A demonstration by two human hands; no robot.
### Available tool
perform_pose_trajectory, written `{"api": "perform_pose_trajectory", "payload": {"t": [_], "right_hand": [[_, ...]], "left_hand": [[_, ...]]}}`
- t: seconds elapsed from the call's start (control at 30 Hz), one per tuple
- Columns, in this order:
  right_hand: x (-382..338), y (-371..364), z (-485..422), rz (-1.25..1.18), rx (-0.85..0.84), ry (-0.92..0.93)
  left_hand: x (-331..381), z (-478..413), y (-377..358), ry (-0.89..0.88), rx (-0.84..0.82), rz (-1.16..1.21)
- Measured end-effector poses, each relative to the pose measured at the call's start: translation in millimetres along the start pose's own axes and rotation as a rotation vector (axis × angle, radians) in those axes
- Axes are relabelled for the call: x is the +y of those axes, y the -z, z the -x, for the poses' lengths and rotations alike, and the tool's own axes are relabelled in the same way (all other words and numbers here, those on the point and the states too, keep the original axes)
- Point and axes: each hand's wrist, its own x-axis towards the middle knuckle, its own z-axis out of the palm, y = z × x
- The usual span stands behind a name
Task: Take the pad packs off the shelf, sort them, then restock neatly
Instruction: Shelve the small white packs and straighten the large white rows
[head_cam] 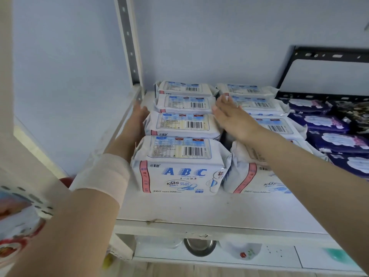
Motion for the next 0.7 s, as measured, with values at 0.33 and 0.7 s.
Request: {"api": "perform_pose_trajectory", "payload": {"t": [0.33,0.7], "right_hand": [[33.5,-1.0,55.7,0.209,0.004,-0.09],[32.1,-4.2,57.7,0.237,0.002,-0.093]], "left_hand": [[-29.6,45.4,-1.0,0.038,-0.187,0.417],[-26.4,47.8,-12.1,0.033,-0.217,0.367]]}}
